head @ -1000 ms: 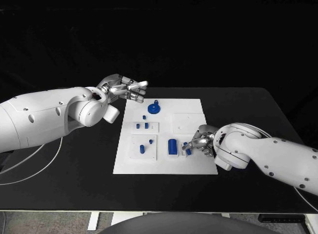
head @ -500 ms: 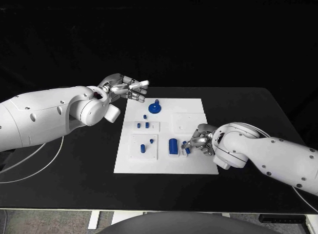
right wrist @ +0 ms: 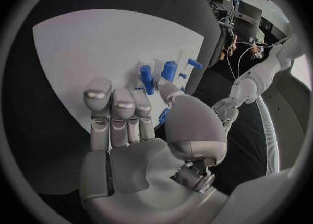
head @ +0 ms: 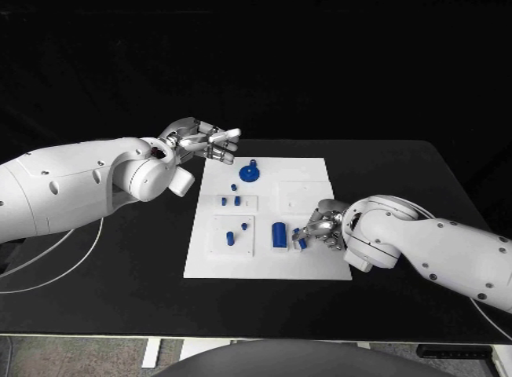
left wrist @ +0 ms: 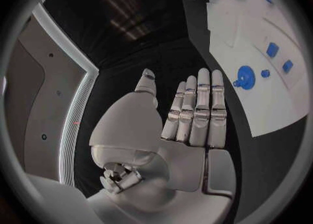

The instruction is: Assemble the parts on the task board

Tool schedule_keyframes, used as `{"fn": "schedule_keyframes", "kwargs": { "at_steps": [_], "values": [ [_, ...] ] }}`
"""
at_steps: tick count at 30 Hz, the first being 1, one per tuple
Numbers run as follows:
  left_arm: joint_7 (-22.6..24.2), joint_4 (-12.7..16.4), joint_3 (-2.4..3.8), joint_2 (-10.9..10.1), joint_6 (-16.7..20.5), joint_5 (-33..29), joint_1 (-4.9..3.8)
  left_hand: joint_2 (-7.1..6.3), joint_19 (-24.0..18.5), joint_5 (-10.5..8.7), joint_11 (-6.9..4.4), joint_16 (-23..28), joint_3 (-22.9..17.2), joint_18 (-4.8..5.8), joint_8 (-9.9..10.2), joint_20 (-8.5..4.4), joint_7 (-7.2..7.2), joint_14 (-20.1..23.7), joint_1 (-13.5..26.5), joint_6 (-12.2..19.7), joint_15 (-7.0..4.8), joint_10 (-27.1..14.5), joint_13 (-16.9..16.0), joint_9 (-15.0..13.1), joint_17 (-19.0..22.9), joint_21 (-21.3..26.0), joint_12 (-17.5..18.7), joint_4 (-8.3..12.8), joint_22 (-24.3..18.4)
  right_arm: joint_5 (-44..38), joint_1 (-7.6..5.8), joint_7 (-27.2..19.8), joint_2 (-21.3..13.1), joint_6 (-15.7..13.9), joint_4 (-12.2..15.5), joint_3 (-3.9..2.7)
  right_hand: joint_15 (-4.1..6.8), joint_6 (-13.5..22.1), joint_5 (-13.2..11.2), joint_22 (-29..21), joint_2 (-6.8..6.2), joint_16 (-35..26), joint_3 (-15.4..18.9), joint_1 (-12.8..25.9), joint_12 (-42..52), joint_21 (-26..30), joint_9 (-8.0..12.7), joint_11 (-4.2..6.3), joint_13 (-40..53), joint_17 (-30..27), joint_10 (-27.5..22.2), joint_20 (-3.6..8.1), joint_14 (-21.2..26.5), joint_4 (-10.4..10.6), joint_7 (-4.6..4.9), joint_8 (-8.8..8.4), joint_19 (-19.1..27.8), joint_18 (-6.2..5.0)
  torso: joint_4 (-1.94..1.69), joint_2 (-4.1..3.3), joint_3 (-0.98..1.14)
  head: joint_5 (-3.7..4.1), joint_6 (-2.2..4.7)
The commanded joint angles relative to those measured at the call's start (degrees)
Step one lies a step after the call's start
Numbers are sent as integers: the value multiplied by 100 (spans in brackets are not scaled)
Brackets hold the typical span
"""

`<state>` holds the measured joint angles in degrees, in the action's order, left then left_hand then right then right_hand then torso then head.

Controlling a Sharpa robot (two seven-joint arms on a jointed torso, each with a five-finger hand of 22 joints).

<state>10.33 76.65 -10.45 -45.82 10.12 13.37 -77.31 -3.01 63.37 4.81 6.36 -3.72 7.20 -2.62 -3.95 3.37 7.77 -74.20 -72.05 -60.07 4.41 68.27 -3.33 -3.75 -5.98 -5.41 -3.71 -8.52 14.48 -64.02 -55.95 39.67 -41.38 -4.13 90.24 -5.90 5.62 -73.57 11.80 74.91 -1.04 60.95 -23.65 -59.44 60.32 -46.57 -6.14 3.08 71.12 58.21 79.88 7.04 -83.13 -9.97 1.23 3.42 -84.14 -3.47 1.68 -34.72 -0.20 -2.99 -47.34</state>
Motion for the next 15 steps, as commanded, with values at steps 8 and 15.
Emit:
{"fn": "schedule_keyframes", "kwargs": {
  "at_steps": [8, 15],
  "values": [
    [11, 12, 3, 11, -84, -32, -8, -50, 10, -15, -10, 10, -6, 50, 7, 19, 2, 9, 23, 28, 14, -41, -8, -4, -4, -20, 9, -56, -10, 104, 39, 141, 10, 225, 38, 35, 32, -16, 52, 542, 96, 17, -145, -15, -40, 7, 10, 30, -6, 4, -6, 19, -5, -164, -1, 27, -287, 97, 3, -2, 4, -5, -2],
    [11, 12, 3, 11, -81, -32, -8, -46, 8, -13, -10, 10, -7, 49, 7, 20, 3, 11, 27, 30, 15, -42, -8, -4, -4, -22, 9, -72, -15, 90, 39, 134, 19, 115, 28, 36, 37, -10, -46, 537, 83, 5, -114, 54, -52, 24, 24, 33, -15, -5, -11, 23, -1, -84, -7, 25, -287, 91, -1, -2, 1, 3, 1]
  ]
}}
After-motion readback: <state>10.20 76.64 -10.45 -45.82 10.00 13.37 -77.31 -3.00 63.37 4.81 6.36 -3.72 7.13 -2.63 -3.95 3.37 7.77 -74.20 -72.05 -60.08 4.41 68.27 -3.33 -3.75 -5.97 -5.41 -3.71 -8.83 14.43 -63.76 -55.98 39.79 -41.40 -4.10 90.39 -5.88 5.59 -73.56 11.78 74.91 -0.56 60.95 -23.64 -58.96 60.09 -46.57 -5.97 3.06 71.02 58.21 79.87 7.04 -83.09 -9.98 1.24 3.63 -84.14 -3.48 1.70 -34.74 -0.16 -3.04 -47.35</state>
